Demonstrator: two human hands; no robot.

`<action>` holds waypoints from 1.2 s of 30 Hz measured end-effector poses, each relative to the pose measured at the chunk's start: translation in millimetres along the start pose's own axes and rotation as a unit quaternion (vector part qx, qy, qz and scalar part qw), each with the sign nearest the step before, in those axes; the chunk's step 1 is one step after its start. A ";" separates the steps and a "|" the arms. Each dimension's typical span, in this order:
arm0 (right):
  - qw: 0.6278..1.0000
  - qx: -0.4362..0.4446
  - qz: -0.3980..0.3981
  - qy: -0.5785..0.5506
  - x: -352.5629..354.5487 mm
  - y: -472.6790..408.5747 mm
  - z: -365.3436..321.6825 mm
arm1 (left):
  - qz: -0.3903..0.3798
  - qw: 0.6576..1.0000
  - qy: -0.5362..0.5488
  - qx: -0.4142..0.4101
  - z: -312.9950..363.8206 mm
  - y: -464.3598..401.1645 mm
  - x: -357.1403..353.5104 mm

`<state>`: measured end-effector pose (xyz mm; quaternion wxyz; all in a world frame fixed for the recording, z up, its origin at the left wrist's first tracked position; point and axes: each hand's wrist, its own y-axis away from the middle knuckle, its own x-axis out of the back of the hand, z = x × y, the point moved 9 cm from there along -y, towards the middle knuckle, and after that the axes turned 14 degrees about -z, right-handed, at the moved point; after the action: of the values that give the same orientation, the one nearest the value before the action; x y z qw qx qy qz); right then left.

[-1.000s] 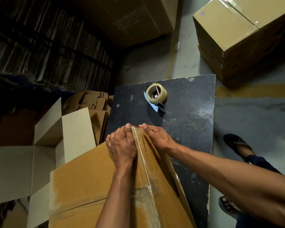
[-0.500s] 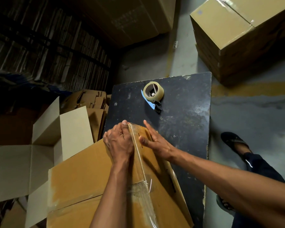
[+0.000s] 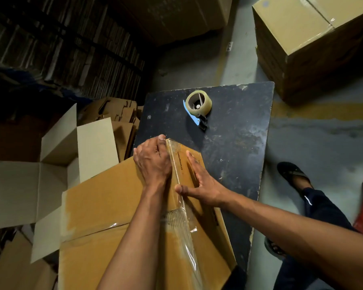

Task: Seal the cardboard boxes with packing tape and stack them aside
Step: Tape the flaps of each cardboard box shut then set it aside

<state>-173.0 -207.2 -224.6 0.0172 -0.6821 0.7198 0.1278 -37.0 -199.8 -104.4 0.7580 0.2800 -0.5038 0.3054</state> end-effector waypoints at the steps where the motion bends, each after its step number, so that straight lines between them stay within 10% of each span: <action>1: 1.000 -0.004 -0.001 0.021 0.0 1.8 4.6 | 0.008 1.000 0.009 -0.004 -0.8 1.2 2.0; 9: 1.000 0.004 0.008 -0.001 15.6 26.1 7.0 | 0.043 0.998 0.044 -0.029 -1.4 44.0 28.5; 19: 0.973 0.028 -0.036 0.226 13.3 44.1 8.6 | 0.041 0.997 0.063 -0.030 -19.0 219.8 36.9; 24: 0.940 0.180 -0.026 0.290 -18.3 50.9 -48.0 | 0.033 0.997 0.058 -0.026 -38.1 281.8 21.6; 36: 0.889 0.223 -0.041 0.398 -40.1 84.2 -50.6 | -0.144 0.961 -0.101 -0.211 -26.0 336.2 -27.0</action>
<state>-245.7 -175.4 -154.2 -0.1144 -0.6832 0.6468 -0.3191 -280.3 35.2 -99.1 0.7809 0.2129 -0.5851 0.0496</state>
